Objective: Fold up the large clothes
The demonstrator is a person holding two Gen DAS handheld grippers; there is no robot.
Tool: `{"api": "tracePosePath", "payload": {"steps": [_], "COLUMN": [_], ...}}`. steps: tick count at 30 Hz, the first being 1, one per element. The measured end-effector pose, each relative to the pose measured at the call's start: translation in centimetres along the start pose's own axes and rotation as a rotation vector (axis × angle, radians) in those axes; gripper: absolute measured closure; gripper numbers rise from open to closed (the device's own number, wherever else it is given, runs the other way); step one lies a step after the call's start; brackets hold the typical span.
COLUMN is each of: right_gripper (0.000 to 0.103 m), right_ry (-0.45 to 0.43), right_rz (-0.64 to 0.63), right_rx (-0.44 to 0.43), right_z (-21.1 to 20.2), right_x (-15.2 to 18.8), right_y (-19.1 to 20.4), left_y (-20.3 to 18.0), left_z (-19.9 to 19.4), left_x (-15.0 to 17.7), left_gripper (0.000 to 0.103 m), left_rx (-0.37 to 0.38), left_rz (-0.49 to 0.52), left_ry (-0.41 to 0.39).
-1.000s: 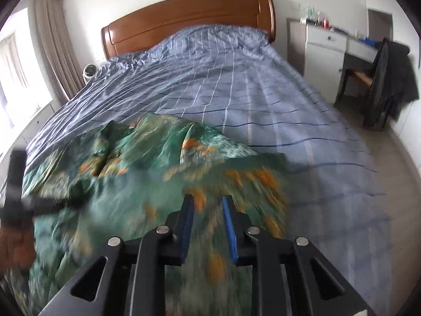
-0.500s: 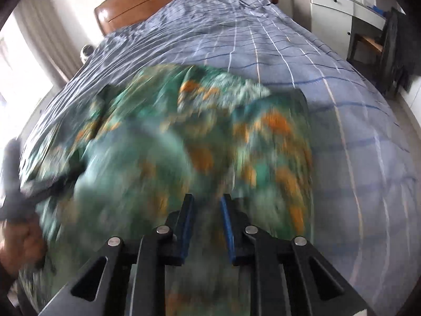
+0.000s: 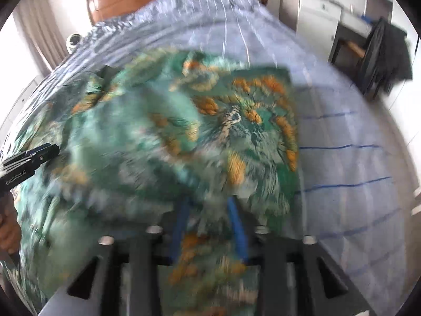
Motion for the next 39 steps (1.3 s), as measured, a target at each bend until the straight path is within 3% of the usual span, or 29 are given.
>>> {"api": "tracePosePath", "payload": {"steps": [3, 7, 12, 19, 26, 31, 39], "right_gripper": [0.048, 0.047, 0.047, 0.043, 0.043, 0.043, 0.043], "right_ry": [-0.074, -0.157, -0.218, -0.24, -0.27, -0.31, -0.274], "right_rz": [-0.014, 0.0, -0.003, -0.044, -0.13, -0.184, -0.153], "right_rx": [0.02, 0.044, 0.023, -0.063, -0.104, -0.108, -0.122], "right_z": [-4.4, -9.3, -14.1, -18.0, -20.6, -22.0, -21.5], "right_x": [1.1, 3.7, 8.3, 12.3, 13.8, 14.3, 15.8], "right_y": [0.8, 2.4, 7.2, 14.7, 19.7, 21.4, 21.4], "left_y": [1.0, 2.4, 4.6, 8.2, 10.4, 10.8, 10.9], "left_z": [-4.2, -8.8, -12.7, -16.1, -17.8, -18.2, -18.1], "left_x": [2.3, 7.5, 11.8, 13.7, 14.8, 15.3, 16.0], "left_gripper": [0.025, 0.024, 0.023, 0.021, 0.021, 0.021, 0.021], "left_rx": [0.0, -0.016, -0.073, -0.084, -0.123, -0.139, -0.15], "left_rz": [0.012, 0.028, 0.043, -0.071, -0.112, -0.106, -0.085], "left_ry": [-0.03, -0.016, -0.003, -0.034, -0.06, -0.059, -0.048]}}
Point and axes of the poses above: each gripper's, at about its wrist camera, not at the fingertips, and z roughly the way its jaws point, y to its left, x to its underside, the point moved 9 cm from there along z, roughly the way its jaws point, and after that the axes turned 8 degrees about -y, right-handed, at the moved point
